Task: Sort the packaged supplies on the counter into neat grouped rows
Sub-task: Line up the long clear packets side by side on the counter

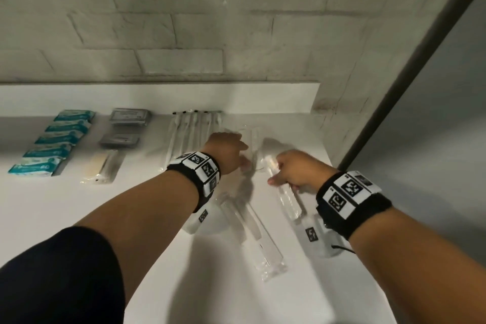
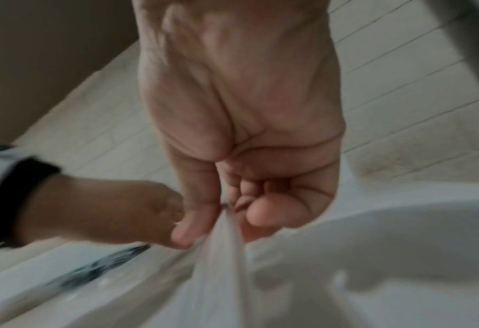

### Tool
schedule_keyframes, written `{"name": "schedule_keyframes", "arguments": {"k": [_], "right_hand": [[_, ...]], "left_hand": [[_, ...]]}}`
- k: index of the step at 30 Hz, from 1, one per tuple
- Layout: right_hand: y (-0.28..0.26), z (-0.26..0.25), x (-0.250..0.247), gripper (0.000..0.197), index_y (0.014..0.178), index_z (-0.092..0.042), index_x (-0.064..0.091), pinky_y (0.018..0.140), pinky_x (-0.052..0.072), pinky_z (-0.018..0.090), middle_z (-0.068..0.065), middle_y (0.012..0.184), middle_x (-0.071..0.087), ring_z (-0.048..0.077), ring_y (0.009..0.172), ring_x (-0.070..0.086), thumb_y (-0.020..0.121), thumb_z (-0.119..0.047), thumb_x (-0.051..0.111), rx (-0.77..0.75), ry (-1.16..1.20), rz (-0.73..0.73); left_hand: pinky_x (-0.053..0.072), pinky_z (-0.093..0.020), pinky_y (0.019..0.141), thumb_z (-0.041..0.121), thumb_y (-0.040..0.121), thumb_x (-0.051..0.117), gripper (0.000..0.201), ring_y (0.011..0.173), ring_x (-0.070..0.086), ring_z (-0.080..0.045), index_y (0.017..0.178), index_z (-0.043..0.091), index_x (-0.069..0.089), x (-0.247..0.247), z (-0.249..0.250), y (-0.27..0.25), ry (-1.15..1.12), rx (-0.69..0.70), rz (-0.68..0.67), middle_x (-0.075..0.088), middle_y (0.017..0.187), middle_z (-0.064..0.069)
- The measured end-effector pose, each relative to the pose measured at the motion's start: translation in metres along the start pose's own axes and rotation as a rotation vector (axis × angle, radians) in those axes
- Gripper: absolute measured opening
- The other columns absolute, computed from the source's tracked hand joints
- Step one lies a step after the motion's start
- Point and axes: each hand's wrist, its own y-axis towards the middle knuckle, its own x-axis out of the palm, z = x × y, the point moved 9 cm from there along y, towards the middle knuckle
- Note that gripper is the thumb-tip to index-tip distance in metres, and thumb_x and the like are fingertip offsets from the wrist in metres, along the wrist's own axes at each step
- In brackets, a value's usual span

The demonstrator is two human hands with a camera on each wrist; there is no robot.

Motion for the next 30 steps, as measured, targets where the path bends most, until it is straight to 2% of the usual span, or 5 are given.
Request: {"name": "schedule_keyframes", "arguments": {"k": [4,7,12,18,30], "right_hand": [[0.014,0.023,-0.035,0.071,0.142,-0.019,0.044,0.094,0.051,0.037,0.002,0.127,0.059,0.024,0.109,0.063,0.079,-0.017,0.076,-0.009,0.049,0.200],[0.011,0.017,-0.024,0.070,0.145,-0.023,0.041,0.108,0.038,0.033,-0.001,0.147,0.046,0.021,0.131,0.047,0.083,-0.020,0.072,-0.102,-0.324,0.094],[0.017,0.010,-0.022,0.065,0.148,-0.025,0.035,0.107,0.037,0.032,0.000,0.151,0.040,0.024,0.133,0.044,0.089,-0.032,0.064,-0.127,-0.524,0.037],[0.047,0.011,-0.025,0.067,0.150,-0.021,0.029,0.104,0.039,0.032,0.005,0.152,0.037,0.028,0.131,0.045,0.092,-0.038,0.058,-0.069,-0.487,0.041],[0.060,0.014,-0.024,0.063,0.146,-0.022,0.033,0.105,0.041,0.041,0.006,0.147,0.041,0.030,0.130,0.044,0.091,-0.040,0.059,-0.031,-0.406,0.102]], "left_hand": [[0.030,-0.034,0.111,0.044,0.094,0.046,0.045,0.137,0.037,-0.019,0.137,0.031,0.050,-0.005,0.015,0.003,0.031,0.065,0.070,0.044,0.147,0.005],[0.027,-0.035,0.111,0.043,0.094,0.044,0.041,0.137,0.037,-0.022,0.132,0.033,0.054,0.002,0.028,0.009,0.089,0.083,-0.003,0.049,0.143,0.009],[0.028,-0.035,0.104,0.040,0.091,0.048,0.027,0.120,0.050,-0.019,0.111,0.034,0.065,0.005,0.040,0.013,0.143,0.091,-0.024,0.063,0.123,0.010],[0.012,-0.042,0.115,0.042,0.094,0.046,0.035,0.139,0.033,-0.021,0.124,0.034,0.062,0.012,0.039,0.017,0.126,0.061,-0.052,0.057,0.135,0.009],[0.011,-0.042,0.116,0.038,0.093,0.042,0.034,0.141,0.031,-0.023,0.115,0.030,0.067,0.011,0.040,0.015,0.104,0.068,-0.028,0.061,0.130,0.007]]}}
